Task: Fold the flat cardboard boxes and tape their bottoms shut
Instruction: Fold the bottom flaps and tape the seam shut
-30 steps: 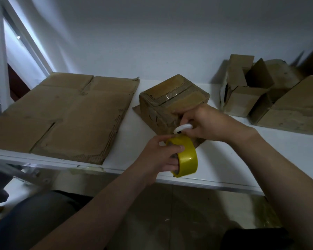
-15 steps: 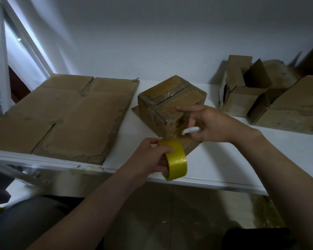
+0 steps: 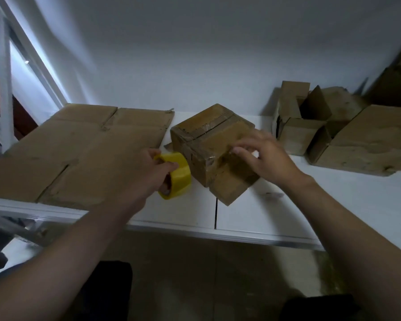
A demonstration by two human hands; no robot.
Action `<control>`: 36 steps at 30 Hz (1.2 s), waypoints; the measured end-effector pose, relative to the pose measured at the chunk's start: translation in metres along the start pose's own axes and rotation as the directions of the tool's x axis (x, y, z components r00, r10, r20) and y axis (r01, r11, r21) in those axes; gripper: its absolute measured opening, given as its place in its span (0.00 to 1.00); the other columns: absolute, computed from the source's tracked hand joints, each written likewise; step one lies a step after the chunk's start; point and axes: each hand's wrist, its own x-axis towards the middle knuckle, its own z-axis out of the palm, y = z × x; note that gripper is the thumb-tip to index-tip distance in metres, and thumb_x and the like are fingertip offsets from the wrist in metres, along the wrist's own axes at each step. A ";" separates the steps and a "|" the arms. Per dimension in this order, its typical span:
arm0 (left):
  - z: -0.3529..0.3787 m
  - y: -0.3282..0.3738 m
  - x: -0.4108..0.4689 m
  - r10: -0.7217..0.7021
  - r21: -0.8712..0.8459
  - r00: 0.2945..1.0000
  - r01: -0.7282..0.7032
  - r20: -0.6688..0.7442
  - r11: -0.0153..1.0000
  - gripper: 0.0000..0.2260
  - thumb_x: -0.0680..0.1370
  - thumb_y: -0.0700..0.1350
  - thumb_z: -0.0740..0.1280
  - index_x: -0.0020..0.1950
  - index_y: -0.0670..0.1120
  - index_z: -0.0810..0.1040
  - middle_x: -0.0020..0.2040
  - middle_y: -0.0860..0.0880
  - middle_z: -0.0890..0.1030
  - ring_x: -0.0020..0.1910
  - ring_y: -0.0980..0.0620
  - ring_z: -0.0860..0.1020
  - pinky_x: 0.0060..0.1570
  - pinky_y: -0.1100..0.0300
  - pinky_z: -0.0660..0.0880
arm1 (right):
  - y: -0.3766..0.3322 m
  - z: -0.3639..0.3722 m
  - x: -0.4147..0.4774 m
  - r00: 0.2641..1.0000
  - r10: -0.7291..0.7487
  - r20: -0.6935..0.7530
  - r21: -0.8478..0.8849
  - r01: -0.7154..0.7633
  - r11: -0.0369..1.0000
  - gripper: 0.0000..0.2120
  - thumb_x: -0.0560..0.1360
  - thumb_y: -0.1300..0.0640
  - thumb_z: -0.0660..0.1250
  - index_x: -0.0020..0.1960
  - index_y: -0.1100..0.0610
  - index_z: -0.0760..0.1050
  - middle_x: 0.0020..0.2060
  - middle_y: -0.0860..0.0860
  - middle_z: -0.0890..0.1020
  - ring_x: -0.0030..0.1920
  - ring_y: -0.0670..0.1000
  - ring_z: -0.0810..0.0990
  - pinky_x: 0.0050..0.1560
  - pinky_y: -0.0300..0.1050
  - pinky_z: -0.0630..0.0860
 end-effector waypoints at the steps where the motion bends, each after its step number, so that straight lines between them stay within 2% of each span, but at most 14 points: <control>1: -0.002 0.002 0.004 0.013 -0.011 1.000 -0.013 -0.013 1.000 0.24 0.73 0.44 0.76 0.63 0.51 0.67 0.65 0.42 0.75 0.60 0.38 0.78 0.59 0.35 0.76 | -0.009 0.005 0.006 0.997 -0.078 -0.014 -0.031 0.078 0.996 0.16 0.81 0.42 0.61 0.62 0.45 0.81 0.57 0.41 0.78 0.57 0.46 0.69 0.58 0.44 0.66; 3: -0.004 0.001 0.013 0.018 -0.023 0.999 -0.019 -0.035 1.000 0.22 0.75 0.41 0.75 0.64 0.49 0.67 0.65 0.41 0.75 0.60 0.37 0.78 0.59 0.34 0.76 | -0.017 0.020 0.018 0.984 -0.179 0.004 -0.091 0.178 0.980 0.19 0.81 0.39 0.58 0.67 0.41 0.78 0.65 0.40 0.77 0.61 0.49 0.67 0.62 0.47 0.63; 5: -0.003 -0.004 0.018 -0.006 -0.043 0.998 0.004 -0.055 0.999 0.29 0.67 0.48 0.80 0.62 0.52 0.69 0.64 0.42 0.77 0.58 0.38 0.80 0.56 0.35 0.78 | -0.018 0.038 0.027 0.982 -0.185 0.036 -0.123 0.188 0.974 0.20 0.79 0.35 0.58 0.67 0.37 0.77 0.68 0.38 0.75 0.61 0.50 0.66 0.62 0.49 0.63; 7: -0.002 -0.011 0.024 -0.038 -0.026 0.998 0.037 -0.045 0.999 0.34 0.59 0.55 0.79 0.61 0.55 0.69 0.61 0.44 0.79 0.55 0.41 0.81 0.55 0.38 0.80 | -0.013 0.055 0.032 0.980 -0.199 0.012 -0.145 0.199 0.969 0.21 0.76 0.32 0.60 0.65 0.36 0.77 0.67 0.36 0.76 0.60 0.50 0.68 0.60 0.50 0.61; 11: 0.000 -0.011 0.027 -0.053 -0.082 0.999 0.054 0.012 0.995 0.24 0.74 0.44 0.76 0.65 0.51 0.69 0.62 0.42 0.77 0.54 0.40 0.82 0.53 0.40 0.81 | 0.001 0.067 0.037 0.971 -0.217 -0.096 -0.107 0.207 0.973 0.22 0.72 0.32 0.63 0.63 0.36 0.79 0.64 0.37 0.78 0.54 0.49 0.69 0.57 0.50 0.62; 15: 0.000 -0.016 0.033 -0.066 -0.093 0.997 0.070 0.047 0.993 0.24 0.75 0.43 0.75 0.67 0.51 0.68 0.64 0.42 0.77 0.55 0.40 0.82 0.52 0.40 0.82 | 0.003 0.069 0.039 0.946 -0.297 -0.130 -0.150 0.277 0.949 0.25 0.71 0.32 0.64 0.65 0.39 0.79 0.65 0.38 0.78 0.50 0.48 0.65 0.55 0.45 0.59; 19: 0.002 -0.018 0.031 -0.055 -0.073 0.997 0.059 0.045 0.996 0.24 0.76 0.44 0.75 0.67 0.51 0.68 0.63 0.42 0.76 0.56 0.41 0.81 0.54 0.42 0.81 | 0.008 0.066 0.037 0.946 -0.315 -0.069 -0.160 0.301 0.940 0.31 0.68 0.36 0.72 0.69 0.42 0.76 0.69 0.39 0.76 0.51 0.50 0.68 0.57 0.43 0.57; 22: 0.001 -0.020 0.030 -0.054 -0.068 0.998 0.057 0.040 0.996 0.23 0.75 0.44 0.75 0.66 0.52 0.68 0.64 0.42 0.76 0.57 0.40 0.81 0.55 0.41 0.80 | 0.009 0.060 0.032 0.960 -0.279 0.011 -0.156 0.278 0.948 0.37 0.66 0.38 0.75 0.73 0.42 0.72 0.72 0.39 0.72 0.55 0.49 0.66 0.59 0.43 0.56; 24: 0.000 -0.021 0.029 -0.045 -0.061 0.999 0.047 0.026 0.997 0.23 0.75 0.45 0.76 0.64 0.54 0.68 0.64 0.43 0.76 0.57 0.40 0.80 0.57 0.41 0.80 | 0.004 0.057 0.030 0.972 -0.233 0.023 -0.157 0.233 0.960 0.36 0.67 0.34 0.73 0.73 0.41 0.72 0.72 0.38 0.72 0.57 0.47 0.65 0.61 0.46 0.58; 26: 0.001 -0.021 0.028 -0.039 -0.056 0.999 0.040 0.023 0.998 0.23 0.74 0.47 0.76 0.63 0.55 0.68 0.65 0.43 0.76 0.58 0.40 0.80 0.58 0.41 0.79 | -0.010 0.061 0.028 0.989 -0.139 -0.051 -0.189 0.127 0.974 0.29 0.72 0.29 0.64 0.69 0.40 0.76 0.69 0.37 0.75 0.56 0.46 0.65 0.62 0.52 0.63; 29: 0.004 -0.019 0.028 -0.024 -0.048 0.999 0.026 0.031 0.999 0.24 0.73 0.47 0.76 0.63 0.55 0.68 0.63 0.43 0.77 0.58 0.40 0.80 0.58 0.40 0.79 | -0.040 0.082 0.023 0.972 -0.011 -0.236 -0.294 -0.061 0.954 0.21 0.79 0.34 0.57 0.63 0.42 0.80 0.63 0.38 0.80 0.58 0.53 0.71 0.61 0.55 0.66; 32: 0.006 -0.016 0.029 -0.035 -0.056 0.999 0.037 0.036 0.998 0.24 0.73 0.47 0.76 0.64 0.54 0.68 0.64 0.43 0.77 0.58 0.40 0.80 0.57 0.41 0.80 | -0.045 0.095 0.019 0.949 -0.076 -0.305 -0.355 -0.039 0.934 0.18 0.81 0.40 0.58 0.62 0.44 0.82 0.62 0.41 0.81 0.59 0.58 0.74 0.61 0.55 0.66; 34: 0.007 -0.015 0.028 -0.040 -0.054 0.999 0.041 0.027 0.998 0.25 0.72 0.48 0.77 0.63 0.55 0.68 0.64 0.44 0.76 0.58 0.40 0.80 0.58 0.41 0.79 | -0.039 0.092 0.020 0.960 -0.079 -0.270 -0.346 -0.020 0.938 0.20 0.80 0.39 0.58 0.63 0.45 0.81 0.63 0.42 0.81 0.60 0.59 0.74 0.62 0.55 0.65; 36: 0.007 -0.014 0.025 -0.041 -0.042 0.999 0.042 0.022 0.998 0.29 0.66 0.52 0.78 0.62 0.56 0.68 0.63 0.44 0.76 0.58 0.41 0.79 0.58 0.41 0.79 | -0.036 0.090 0.019 0.978 -0.078 -0.195 -0.371 0.000 0.928 0.25 0.75 0.35 0.60 0.67 0.45 0.78 0.65 0.43 0.79 0.62 0.59 0.72 0.63 0.56 0.64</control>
